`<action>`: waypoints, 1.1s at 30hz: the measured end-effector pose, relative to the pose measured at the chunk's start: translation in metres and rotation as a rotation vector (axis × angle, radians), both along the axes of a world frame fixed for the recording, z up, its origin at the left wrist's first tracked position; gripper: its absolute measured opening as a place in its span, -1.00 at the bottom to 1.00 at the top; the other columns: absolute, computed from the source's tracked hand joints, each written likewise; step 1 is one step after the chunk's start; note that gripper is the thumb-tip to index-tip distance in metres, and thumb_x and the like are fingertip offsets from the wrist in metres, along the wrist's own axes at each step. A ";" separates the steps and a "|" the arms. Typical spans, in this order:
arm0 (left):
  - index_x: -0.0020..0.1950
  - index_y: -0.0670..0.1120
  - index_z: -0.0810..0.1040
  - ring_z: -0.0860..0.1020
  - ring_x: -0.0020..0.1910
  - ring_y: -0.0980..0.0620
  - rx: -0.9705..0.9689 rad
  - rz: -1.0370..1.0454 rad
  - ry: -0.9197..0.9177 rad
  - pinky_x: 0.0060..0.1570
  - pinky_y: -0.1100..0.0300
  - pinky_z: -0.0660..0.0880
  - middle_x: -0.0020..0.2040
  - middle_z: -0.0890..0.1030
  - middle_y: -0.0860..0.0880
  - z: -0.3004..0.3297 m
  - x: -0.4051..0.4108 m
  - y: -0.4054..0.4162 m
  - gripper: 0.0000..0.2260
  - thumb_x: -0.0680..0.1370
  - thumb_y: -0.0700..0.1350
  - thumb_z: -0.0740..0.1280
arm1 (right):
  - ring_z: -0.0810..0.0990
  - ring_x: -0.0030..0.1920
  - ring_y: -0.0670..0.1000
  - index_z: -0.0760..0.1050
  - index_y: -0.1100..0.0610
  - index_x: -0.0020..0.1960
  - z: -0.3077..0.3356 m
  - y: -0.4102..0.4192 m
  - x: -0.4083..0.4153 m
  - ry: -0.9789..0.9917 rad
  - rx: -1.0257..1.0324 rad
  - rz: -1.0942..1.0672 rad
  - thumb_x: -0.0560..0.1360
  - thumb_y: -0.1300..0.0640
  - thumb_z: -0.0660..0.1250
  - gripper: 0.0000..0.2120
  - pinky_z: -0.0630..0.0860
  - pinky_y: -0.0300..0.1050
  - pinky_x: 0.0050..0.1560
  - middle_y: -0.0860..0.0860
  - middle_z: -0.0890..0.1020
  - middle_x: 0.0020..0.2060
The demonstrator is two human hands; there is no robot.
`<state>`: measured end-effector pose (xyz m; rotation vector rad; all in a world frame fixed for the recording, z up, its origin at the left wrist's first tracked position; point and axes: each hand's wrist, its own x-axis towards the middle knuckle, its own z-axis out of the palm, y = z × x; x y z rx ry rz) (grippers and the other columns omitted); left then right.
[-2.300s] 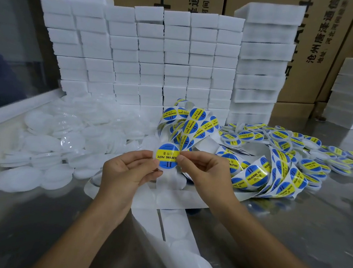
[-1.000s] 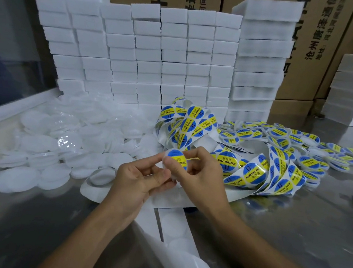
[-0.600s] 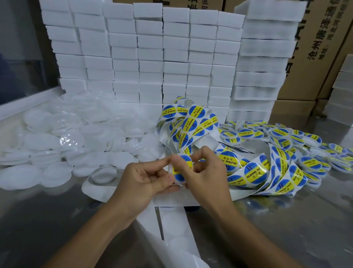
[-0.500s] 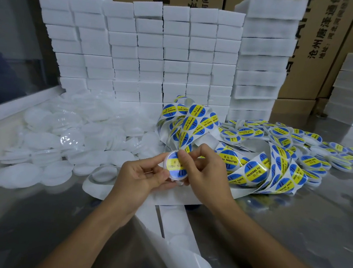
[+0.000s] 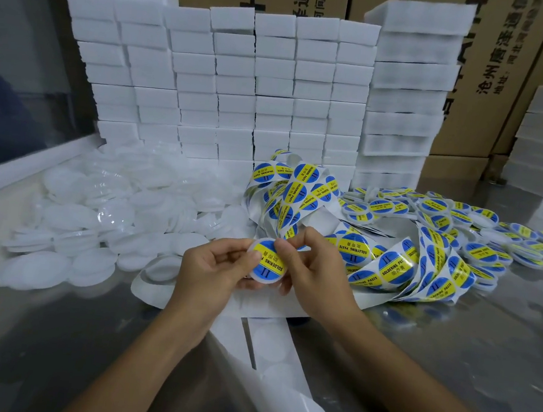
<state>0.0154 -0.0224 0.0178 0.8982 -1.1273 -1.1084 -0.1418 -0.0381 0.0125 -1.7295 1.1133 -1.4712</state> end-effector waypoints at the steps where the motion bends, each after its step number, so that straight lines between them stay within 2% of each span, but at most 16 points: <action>1: -0.05 -0.17 0.66 0.71 -0.19 -0.06 -0.002 0.009 0.008 -0.30 0.20 0.60 -0.17 0.72 -0.13 0.000 0.000 0.000 -0.89 0.44 -0.25 0.44 | 0.59 -0.50 -0.04 0.44 0.06 -0.15 -0.001 0.000 0.000 0.019 -0.020 0.001 0.59 0.11 0.34 -0.85 0.46 -0.25 -0.43 -0.03 0.64 -0.47; 3: -0.06 -0.17 0.66 0.70 -0.20 -0.04 0.002 0.049 0.051 -0.30 0.21 0.60 -0.17 0.72 -0.12 0.001 0.002 -0.001 -0.91 0.46 -0.27 0.42 | 0.59 -0.45 -0.09 0.49 0.03 -0.01 -0.002 0.000 0.001 0.053 -0.036 0.052 0.55 0.16 0.39 -0.91 0.48 -0.29 -0.35 -0.06 0.64 -0.43; 5: -0.05 -0.16 0.66 0.70 -0.21 -0.03 0.012 0.081 0.067 -0.31 0.22 0.59 -0.17 0.72 -0.11 0.001 0.005 -0.002 -0.92 0.48 -0.25 0.41 | 0.58 -0.39 -0.11 0.50 0.00 0.12 -0.004 0.001 0.004 0.072 -0.031 0.099 0.47 0.16 0.49 -0.72 0.51 -0.27 -0.30 0.01 0.66 -0.33; 6: -0.04 -0.16 0.67 0.70 -0.20 -0.03 0.015 0.082 0.057 -0.30 0.22 0.59 -0.16 0.72 -0.12 0.002 0.006 -0.002 -0.91 0.48 -0.23 0.41 | 0.58 -0.38 -0.10 0.50 0.01 0.13 -0.003 0.002 0.005 0.063 -0.026 0.108 0.44 0.15 0.52 -0.68 0.52 -0.25 -0.29 0.04 0.66 -0.32; 10: -0.06 -0.11 0.69 0.70 -0.19 -0.05 0.006 0.025 0.025 -0.29 0.21 0.60 -0.15 0.72 -0.13 0.003 0.004 0.001 -0.87 0.42 -0.14 0.44 | 0.58 -0.46 -0.04 0.50 0.14 -0.03 0.002 0.003 0.004 -0.037 0.011 0.088 0.56 0.14 0.38 -0.91 0.49 -0.24 -0.38 0.04 0.65 -0.43; 12: -0.07 -0.11 0.70 0.70 -0.19 -0.05 0.006 0.008 0.014 -0.30 0.21 0.60 -0.16 0.72 -0.13 0.003 0.000 0.002 -0.85 0.40 -0.12 0.44 | 0.58 -0.48 -0.04 0.50 0.14 -0.09 0.001 0.001 0.001 -0.047 0.006 0.056 0.60 0.15 0.32 -0.89 0.48 -0.25 -0.41 0.08 0.65 -0.41; 14: -0.07 -0.13 0.69 0.70 -0.19 -0.05 0.010 0.027 0.011 -0.29 0.21 0.60 -0.17 0.72 -0.13 0.003 -0.001 0.002 -0.91 0.45 -0.18 0.43 | 0.61 -0.43 -0.10 0.54 0.09 -0.06 0.001 0.002 0.001 -0.006 -0.035 0.030 0.57 0.16 0.36 -0.96 0.49 -0.29 -0.37 -0.04 0.68 -0.36; 15: -0.08 -0.15 0.68 0.70 -0.20 -0.05 0.014 0.046 0.016 -0.30 0.21 0.60 -0.18 0.72 -0.12 0.003 -0.001 0.002 -0.93 0.48 -0.21 0.42 | 0.63 -0.35 -0.13 0.57 0.05 0.01 0.000 0.003 0.001 0.055 -0.078 0.002 0.53 0.14 0.42 -0.92 0.49 -0.34 -0.33 -0.12 0.68 -0.26; 17: -0.09 -0.16 0.67 0.70 -0.24 -0.04 0.025 0.082 0.021 -0.32 0.22 0.60 -0.20 0.71 -0.12 0.003 0.001 0.002 -0.95 0.49 -0.23 0.42 | 0.61 -0.10 -0.19 0.56 0.00 0.19 -0.002 0.005 0.004 0.206 -0.171 -0.034 0.42 0.07 0.54 -0.63 0.48 -0.38 -0.25 -0.21 0.61 0.00; 20: -0.07 -0.17 0.67 0.69 -0.28 -0.03 0.024 0.094 -0.037 -0.37 0.24 0.58 -0.23 0.71 -0.12 0.003 0.001 0.003 -0.93 0.49 -0.19 0.42 | 0.54 0.06 -0.18 0.54 0.09 0.30 0.001 0.007 0.004 0.309 -0.253 0.025 0.35 0.01 0.59 -0.44 0.51 -0.36 -0.16 -0.10 0.55 0.13; 24: -0.06 -0.08 0.68 0.70 -0.21 -0.04 0.021 0.049 -0.101 -0.32 0.18 0.61 -0.18 0.72 -0.09 0.000 -0.003 0.006 -0.91 0.54 -0.18 0.37 | 0.56 0.02 -0.23 0.47 0.14 0.40 0.008 0.009 -0.003 0.467 -0.236 0.054 0.37 -0.05 0.57 -0.33 0.43 -0.43 -0.03 -0.04 0.66 0.10; 27: -0.02 -0.10 0.67 0.69 -0.22 -0.03 0.007 0.037 -0.097 -0.33 0.17 0.61 -0.17 0.72 -0.09 0.002 -0.006 0.007 -0.90 0.55 -0.20 0.36 | 0.49 -0.11 -0.35 0.43 0.12 0.44 0.008 0.010 -0.001 0.549 -0.273 0.051 0.47 -0.03 0.47 -0.41 0.32 -0.51 -0.06 -0.04 0.66 0.09; 29: -0.03 -0.10 0.66 0.68 -0.27 -0.01 -0.001 0.092 -0.064 -0.37 0.22 0.58 -0.20 0.72 -0.08 0.004 -0.005 0.005 -0.92 0.54 -0.20 0.37 | 0.52 -0.12 -0.29 0.42 0.06 0.44 0.007 0.009 0.001 0.485 -0.264 0.052 0.53 0.06 0.41 -0.50 0.36 -0.50 -0.09 -0.06 0.63 0.10; 30: -0.04 -0.10 0.66 0.68 -0.28 0.00 -0.001 0.124 -0.054 -0.37 0.24 0.58 -0.21 0.72 -0.06 0.005 -0.002 0.004 -0.93 0.54 -0.20 0.37 | 0.57 -0.18 -0.24 0.44 0.03 0.41 0.007 0.008 0.002 0.421 -0.232 0.057 0.55 0.11 0.38 -0.57 0.42 -0.45 -0.15 -0.05 0.63 0.03; 33: -0.06 -0.11 0.65 0.69 -0.26 0.00 0.010 0.148 -0.027 -0.34 0.25 0.58 -0.22 0.72 -0.07 0.006 0.002 0.002 -0.94 0.51 -0.23 0.40 | 0.64 -0.33 -0.05 0.47 -0.01 0.24 0.007 0.005 -0.001 0.248 -0.095 0.061 0.56 0.16 0.37 -0.72 0.60 -0.07 -0.23 0.00 0.59 -0.27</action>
